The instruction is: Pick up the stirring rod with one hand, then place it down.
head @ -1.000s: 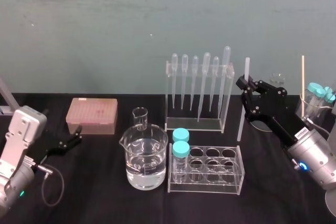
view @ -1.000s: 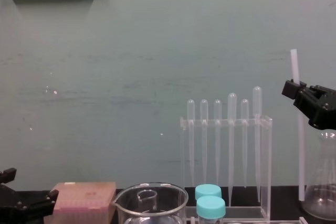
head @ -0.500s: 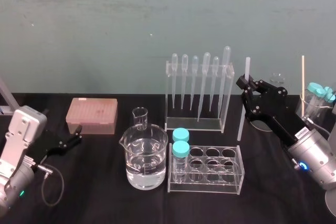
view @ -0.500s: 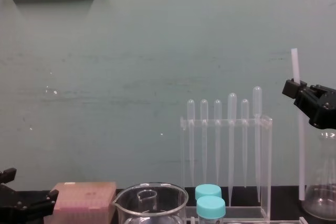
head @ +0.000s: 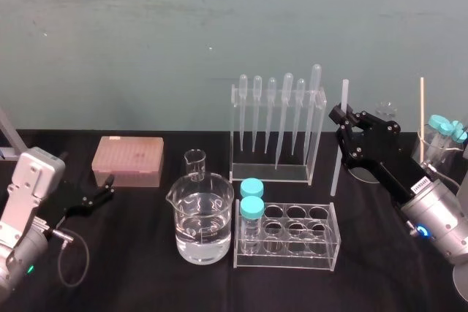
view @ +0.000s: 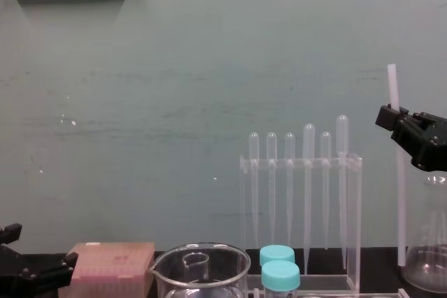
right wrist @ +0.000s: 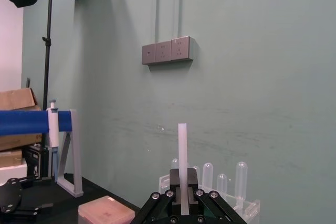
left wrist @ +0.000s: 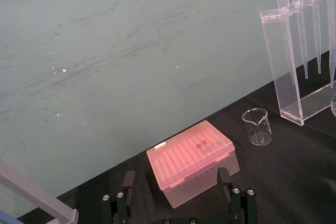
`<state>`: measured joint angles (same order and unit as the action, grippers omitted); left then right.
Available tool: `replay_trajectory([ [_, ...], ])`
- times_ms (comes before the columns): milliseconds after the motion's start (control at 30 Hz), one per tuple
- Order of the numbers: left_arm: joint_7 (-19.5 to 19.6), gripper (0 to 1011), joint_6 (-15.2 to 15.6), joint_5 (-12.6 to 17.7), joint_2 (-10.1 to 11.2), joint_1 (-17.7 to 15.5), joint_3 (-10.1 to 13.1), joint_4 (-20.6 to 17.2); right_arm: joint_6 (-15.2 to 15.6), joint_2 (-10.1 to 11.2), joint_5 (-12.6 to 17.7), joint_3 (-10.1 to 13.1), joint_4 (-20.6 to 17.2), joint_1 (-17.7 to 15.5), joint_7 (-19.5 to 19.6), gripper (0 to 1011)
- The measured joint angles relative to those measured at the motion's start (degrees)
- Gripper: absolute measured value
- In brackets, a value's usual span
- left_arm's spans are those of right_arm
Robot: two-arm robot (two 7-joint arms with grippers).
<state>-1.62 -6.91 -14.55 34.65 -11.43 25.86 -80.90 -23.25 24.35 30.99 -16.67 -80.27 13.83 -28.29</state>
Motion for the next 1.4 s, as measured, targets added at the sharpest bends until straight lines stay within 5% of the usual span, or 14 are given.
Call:
replay_trajectory([
  [1400,0.0,1000,0.0,0.0,0.0,0.0,0.0,0.0,0.0,0.0,0.0,0.0,0.0,0.0,0.0,69],
])
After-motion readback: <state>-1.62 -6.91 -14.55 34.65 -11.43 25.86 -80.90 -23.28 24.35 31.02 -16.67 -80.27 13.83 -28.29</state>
